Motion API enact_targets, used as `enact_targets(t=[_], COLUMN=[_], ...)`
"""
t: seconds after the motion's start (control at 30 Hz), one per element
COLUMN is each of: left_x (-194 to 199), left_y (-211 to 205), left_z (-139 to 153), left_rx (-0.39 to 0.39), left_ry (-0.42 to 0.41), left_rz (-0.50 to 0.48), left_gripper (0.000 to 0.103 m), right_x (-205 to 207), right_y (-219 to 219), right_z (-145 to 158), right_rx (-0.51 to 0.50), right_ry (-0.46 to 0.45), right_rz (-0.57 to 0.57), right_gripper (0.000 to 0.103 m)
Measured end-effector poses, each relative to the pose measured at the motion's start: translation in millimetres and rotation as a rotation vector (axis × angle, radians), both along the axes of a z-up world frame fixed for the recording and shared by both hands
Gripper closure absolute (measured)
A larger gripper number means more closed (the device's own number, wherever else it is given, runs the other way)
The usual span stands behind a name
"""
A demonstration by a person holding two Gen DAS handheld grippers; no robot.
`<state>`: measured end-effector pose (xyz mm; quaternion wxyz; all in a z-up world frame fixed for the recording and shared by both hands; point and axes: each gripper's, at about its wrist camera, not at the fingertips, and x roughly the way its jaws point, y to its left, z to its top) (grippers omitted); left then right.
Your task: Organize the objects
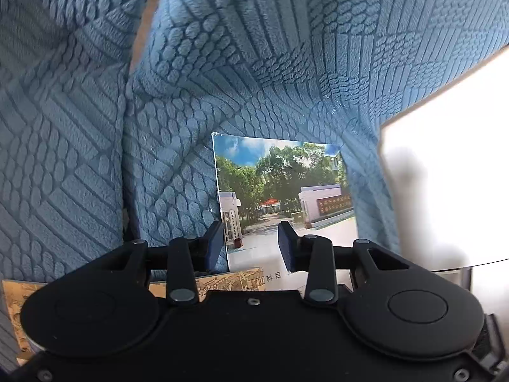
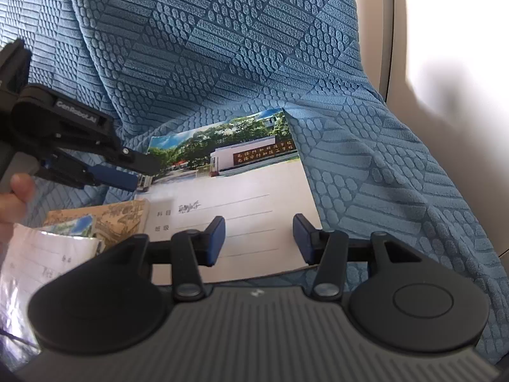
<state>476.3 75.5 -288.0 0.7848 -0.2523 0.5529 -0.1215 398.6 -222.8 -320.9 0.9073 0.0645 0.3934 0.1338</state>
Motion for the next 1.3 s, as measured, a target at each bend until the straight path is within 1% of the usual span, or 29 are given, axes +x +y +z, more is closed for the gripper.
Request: enact_targets(t=[0.1, 0.17, 0.3, 0.47, 0.53, 0.6, 0.67, 0.7, 0.73, 0.77, 0.83, 0.9, 0.97, 1.0, 1.03, 1.1, 1.13, 1.2, 1.23, 1.3], left_x=[0, 0, 5, 20, 26, 33, 39, 40, 43, 45, 47, 48, 49, 47, 46, 43, 41, 37, 36, 35], left_y=[6, 8, 12, 13, 15, 22, 27, 29, 28, 25, 16, 4, -4, -8, -13, -23, -29, -42, -46, -50], left_z=[-2, -3, -1, -6, -12, -21, -29, -33, -37, -39, -36, -28, -22, -19, -17, -13, -9, -2, 2, 7], left_rx=[-0.048, -0.065, -0.147, -0.204, -0.258, -0.323, -0.356, -0.355, -0.350, -0.346, -0.319, -0.251, -0.214, -0.207, -0.201, -0.174, -0.147, -0.096, -0.085, -0.077], left_ry=[0.000, -0.006, -0.037, -0.028, -0.008, 0.032, 0.065, 0.084, 0.108, 0.116, 0.110, 0.080, 0.067, 0.060, 0.057, 0.054, 0.045, 0.026, 0.015, 0.002], left_rz=[0.008, 0.007, 0.006, -0.009, -0.017, -0.005, 0.008, 0.013, 0.002, -0.021, -0.065, -0.110, -0.142, -0.160, -0.176, -0.196, -0.199, -0.207, -0.206, -0.197], left_gripper=[0.069, 0.069, 0.069, 0.069, 0.069, 0.069, 0.069, 0.072, 0.076, 0.079, 0.080, 0.080, 0.080, 0.083, 0.092, 0.093, 0.096, 0.098, 0.098, 0.099], right_x=[0, 0, 0, 2, 2, 3, 3, 3, 3, 3, 4, 3, 3, 2, 3, 4, 5, 5, 3, -2], right_y=[-1, -1, -1, -3, -4, -5, -7, -8, -8, -8, -8, -7, -8, -9, -11, -20, -26, -41, -51, -71], right_z=[0, 0, 0, -1, -1, -1, -2, -2, -2, -2, -2, -2, -2, -2, -2, -2, -2, 0, 2, 2], right_rx=[0.007, 0.009, 0.007, 0.007, 0.006, 0.005, 0.015, 0.022, 0.027, 0.029, 0.028, 0.029, 0.036, 0.044, 0.058, 0.117, 0.153, 0.228, 0.281, 0.430], right_ry=[0.002, 0.003, 0.004, 0.006, 0.006, 0.007, 0.008, 0.009, 0.010, 0.010, 0.011, 0.011, 0.013, 0.015, 0.018, 0.037, 0.053, 0.098, 0.120, 0.159], right_rz=[-0.005, -0.011, -0.024, -0.043, -0.055, -0.070, -0.081, -0.084, -0.085, -0.085, -0.084, -0.085, -0.089, -0.094, -0.100, -0.130, -0.144, -0.187, -0.214, -0.256], right_gripper=[0.053, 0.053, 0.052, 0.051, 0.051, 0.051, 0.051, 0.051, 0.051, 0.051, 0.051, 0.051, 0.051, 0.051, 0.051, 0.053, 0.053, 0.053, 0.051, 0.051])
